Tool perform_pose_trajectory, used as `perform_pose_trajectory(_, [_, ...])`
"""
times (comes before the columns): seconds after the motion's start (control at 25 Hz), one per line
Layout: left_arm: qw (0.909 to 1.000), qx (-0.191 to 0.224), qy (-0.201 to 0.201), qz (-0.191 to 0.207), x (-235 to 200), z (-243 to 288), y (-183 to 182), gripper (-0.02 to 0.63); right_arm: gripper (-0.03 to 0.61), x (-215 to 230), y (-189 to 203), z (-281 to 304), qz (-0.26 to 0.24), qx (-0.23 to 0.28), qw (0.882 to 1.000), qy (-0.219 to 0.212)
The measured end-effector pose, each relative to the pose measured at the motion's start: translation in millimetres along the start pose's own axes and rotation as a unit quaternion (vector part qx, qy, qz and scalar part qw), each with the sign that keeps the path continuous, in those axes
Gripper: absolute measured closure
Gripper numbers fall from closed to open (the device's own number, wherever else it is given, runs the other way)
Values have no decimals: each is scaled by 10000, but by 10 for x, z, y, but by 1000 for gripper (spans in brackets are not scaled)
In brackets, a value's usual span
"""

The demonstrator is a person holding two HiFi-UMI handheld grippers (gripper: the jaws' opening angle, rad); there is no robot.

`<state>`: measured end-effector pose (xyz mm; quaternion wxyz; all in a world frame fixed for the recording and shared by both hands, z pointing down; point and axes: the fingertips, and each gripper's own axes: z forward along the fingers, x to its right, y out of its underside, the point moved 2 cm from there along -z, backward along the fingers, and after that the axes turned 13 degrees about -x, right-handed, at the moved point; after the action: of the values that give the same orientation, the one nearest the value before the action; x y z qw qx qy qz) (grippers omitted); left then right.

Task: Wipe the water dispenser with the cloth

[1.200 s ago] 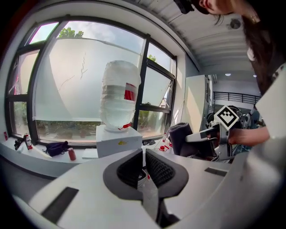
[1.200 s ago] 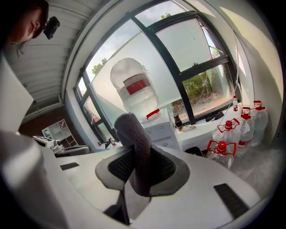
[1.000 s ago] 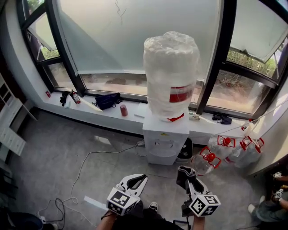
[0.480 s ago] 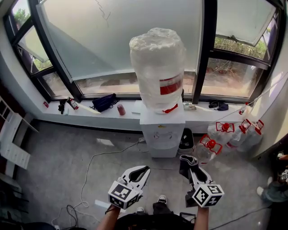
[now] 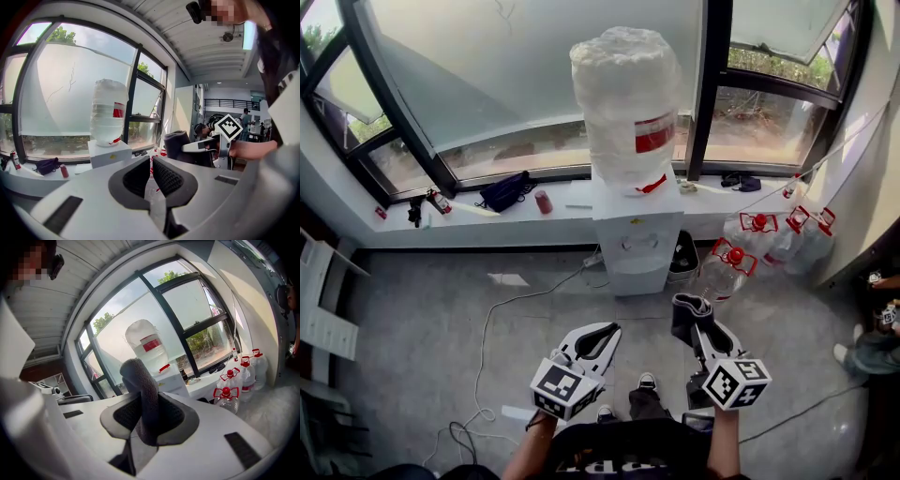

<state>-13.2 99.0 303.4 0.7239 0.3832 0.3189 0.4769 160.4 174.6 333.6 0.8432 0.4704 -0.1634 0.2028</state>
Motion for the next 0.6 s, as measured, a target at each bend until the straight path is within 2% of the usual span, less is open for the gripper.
perform_pose_trajectory(0.16, [9996,23,237,155,111,-235,163,594,474,-244,206,-142,83,143,9998,88])
perform_pose_trajectory(0.28, [9991,117,395,107,171,-402,206,594,476,-436,337,-221,127,195,9997,87])
perform_pose_trajectory(0.6, [9969,321,624,354,290,-734,311,594,476,-765,581,-439,53,334,9991,238])
